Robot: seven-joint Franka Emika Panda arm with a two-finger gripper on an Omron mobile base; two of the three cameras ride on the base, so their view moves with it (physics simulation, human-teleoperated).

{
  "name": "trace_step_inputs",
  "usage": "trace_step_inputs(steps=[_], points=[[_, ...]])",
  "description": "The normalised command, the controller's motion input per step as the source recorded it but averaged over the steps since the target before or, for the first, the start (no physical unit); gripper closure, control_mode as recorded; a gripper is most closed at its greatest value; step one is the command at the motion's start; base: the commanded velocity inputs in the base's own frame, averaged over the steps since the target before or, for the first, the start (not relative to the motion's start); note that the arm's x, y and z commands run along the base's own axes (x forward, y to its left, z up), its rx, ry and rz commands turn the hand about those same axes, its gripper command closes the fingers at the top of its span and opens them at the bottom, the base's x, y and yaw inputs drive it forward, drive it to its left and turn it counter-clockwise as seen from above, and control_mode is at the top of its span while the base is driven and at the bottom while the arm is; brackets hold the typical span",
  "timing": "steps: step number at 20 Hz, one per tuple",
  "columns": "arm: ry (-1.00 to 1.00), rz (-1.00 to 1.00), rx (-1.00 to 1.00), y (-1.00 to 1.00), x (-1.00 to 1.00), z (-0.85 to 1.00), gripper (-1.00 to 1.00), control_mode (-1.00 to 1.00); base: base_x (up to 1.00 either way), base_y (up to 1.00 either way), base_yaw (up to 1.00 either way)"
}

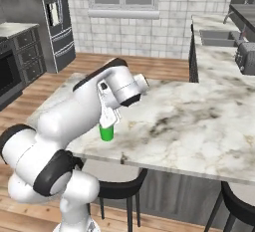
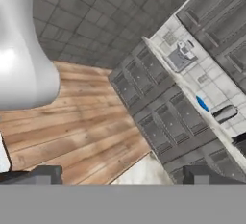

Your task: Pick up the marshmallow and place it in the cup of hot chocolate on the dining counter.

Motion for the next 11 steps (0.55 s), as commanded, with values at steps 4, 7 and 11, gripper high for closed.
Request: trace_step_inputs(steps=[4, 7, 11], points=[[-0.25, 0.0, -0.06, 0.17, -0.46, 0.59, -1.0, -1.0, 0.0, 0.0, 0.0], [-0.27, 0.0, -0.08, 0.24, -0.55, 0.62, -1.0, -1.0, 0.0, 0.0, 0.0], [-0.27, 0.0, -0.09, 0.3, -0.64, 0.62, -1.0, -1.0, 0.0, 0.0, 0.0]])
